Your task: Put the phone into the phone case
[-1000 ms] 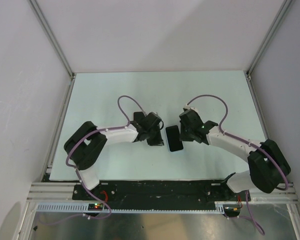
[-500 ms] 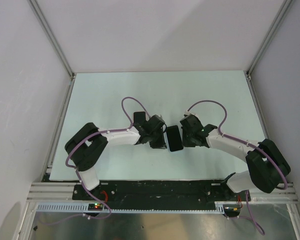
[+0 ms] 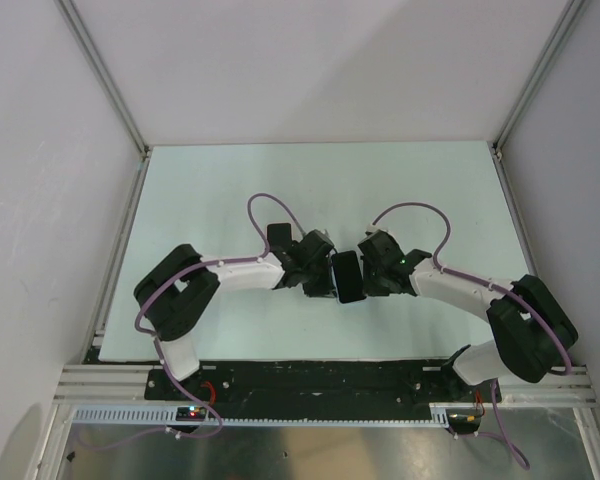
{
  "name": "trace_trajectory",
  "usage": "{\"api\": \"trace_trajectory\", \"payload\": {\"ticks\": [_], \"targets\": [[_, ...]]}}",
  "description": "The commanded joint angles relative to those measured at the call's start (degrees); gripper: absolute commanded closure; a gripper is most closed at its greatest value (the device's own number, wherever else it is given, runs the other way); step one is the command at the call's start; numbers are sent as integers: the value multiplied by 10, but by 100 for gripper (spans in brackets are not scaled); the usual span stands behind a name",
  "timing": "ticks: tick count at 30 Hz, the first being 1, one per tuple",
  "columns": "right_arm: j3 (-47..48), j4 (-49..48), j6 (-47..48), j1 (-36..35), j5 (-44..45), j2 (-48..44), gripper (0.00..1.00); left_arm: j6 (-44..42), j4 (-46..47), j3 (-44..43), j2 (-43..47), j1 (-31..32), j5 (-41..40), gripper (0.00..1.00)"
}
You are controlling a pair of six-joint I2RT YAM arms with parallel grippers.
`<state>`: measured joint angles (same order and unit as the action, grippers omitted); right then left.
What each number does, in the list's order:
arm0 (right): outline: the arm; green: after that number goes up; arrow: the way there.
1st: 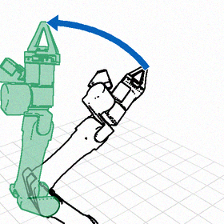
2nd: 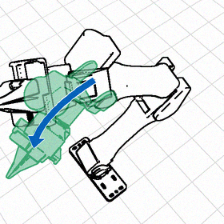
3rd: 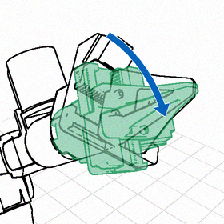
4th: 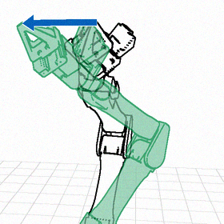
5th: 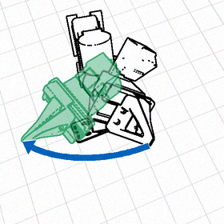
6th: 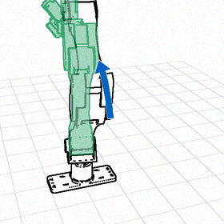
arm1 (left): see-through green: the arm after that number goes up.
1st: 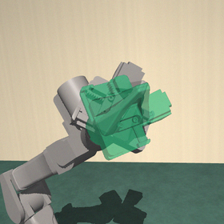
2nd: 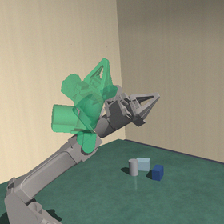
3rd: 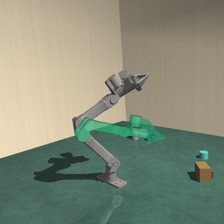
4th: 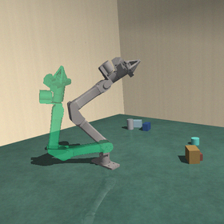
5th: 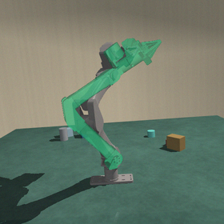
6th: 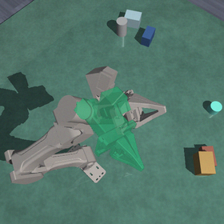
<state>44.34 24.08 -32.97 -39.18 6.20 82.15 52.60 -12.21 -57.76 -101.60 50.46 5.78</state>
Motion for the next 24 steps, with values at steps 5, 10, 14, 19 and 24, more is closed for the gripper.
{"api": "trace_trajectory", "payload": {"ticks": [5, 10, 14, 19, 24], "targets": [[-4, -33, -10, -13, -29, 19, 92, 7, 10, -27, -17, 7, 1, 96], [-5, -42, -11, -14, -41, 30, 93, 9, 10, -30, -20, 8, 2, 96], [-9, -49, -15, -18, -44, 41, 94, 9, 9, -32, -22, 9, 2, 96], [-18, -61, -24, -27, -49, 57, 95, 9, 9, -34, -23, 9, 3, 97], [-20, -73, -35, -42, -46, 86, 97, 8, 9, -39, -26, 10, 5, 97]]}}
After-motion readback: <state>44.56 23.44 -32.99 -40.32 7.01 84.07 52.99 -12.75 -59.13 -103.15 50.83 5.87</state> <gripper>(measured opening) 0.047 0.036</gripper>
